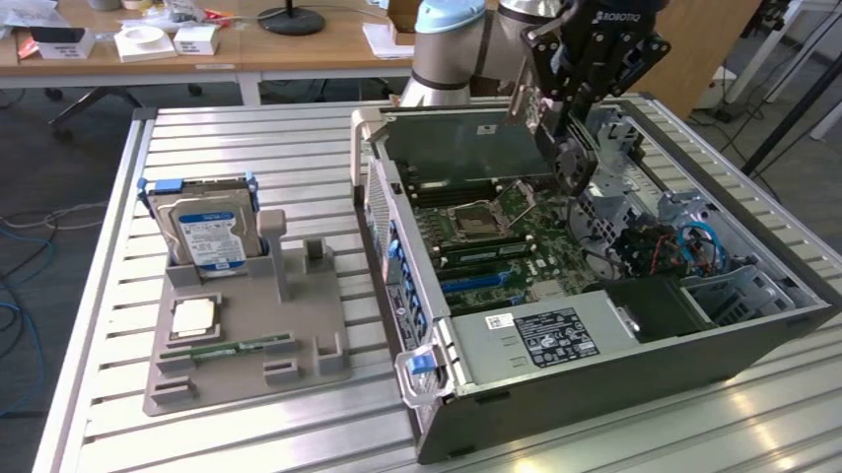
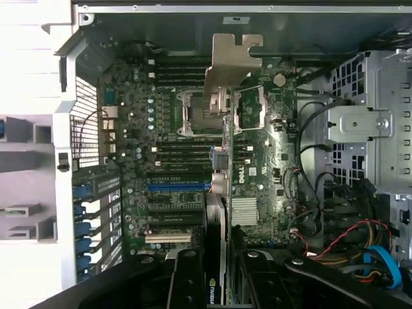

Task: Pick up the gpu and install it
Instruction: 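Pick up the gpu and move the gpu toward the slot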

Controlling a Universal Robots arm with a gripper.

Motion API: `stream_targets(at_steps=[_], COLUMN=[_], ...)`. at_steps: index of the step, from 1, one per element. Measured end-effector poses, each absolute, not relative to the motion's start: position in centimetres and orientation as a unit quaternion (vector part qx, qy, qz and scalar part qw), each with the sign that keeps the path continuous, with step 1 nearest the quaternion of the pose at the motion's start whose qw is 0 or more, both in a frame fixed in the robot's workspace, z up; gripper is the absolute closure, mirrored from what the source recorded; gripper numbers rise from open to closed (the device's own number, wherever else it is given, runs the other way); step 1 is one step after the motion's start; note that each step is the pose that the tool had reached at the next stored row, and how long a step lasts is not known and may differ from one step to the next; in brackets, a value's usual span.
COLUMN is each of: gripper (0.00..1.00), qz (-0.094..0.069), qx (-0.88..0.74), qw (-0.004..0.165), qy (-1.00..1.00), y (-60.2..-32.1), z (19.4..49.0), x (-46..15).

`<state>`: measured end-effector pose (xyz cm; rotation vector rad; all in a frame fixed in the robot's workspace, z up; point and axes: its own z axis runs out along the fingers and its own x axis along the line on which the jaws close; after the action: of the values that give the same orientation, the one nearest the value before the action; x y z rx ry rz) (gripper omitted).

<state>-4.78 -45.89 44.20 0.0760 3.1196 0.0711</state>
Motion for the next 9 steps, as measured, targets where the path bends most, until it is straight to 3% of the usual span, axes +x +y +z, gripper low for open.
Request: stream_targets(at_steps=[9], gripper=[0.74], qz=[0.023], qx=[0.022], qw=[0.01], qy=[0.999], y=[-45.9], z=[44.2], x=[-3.4])
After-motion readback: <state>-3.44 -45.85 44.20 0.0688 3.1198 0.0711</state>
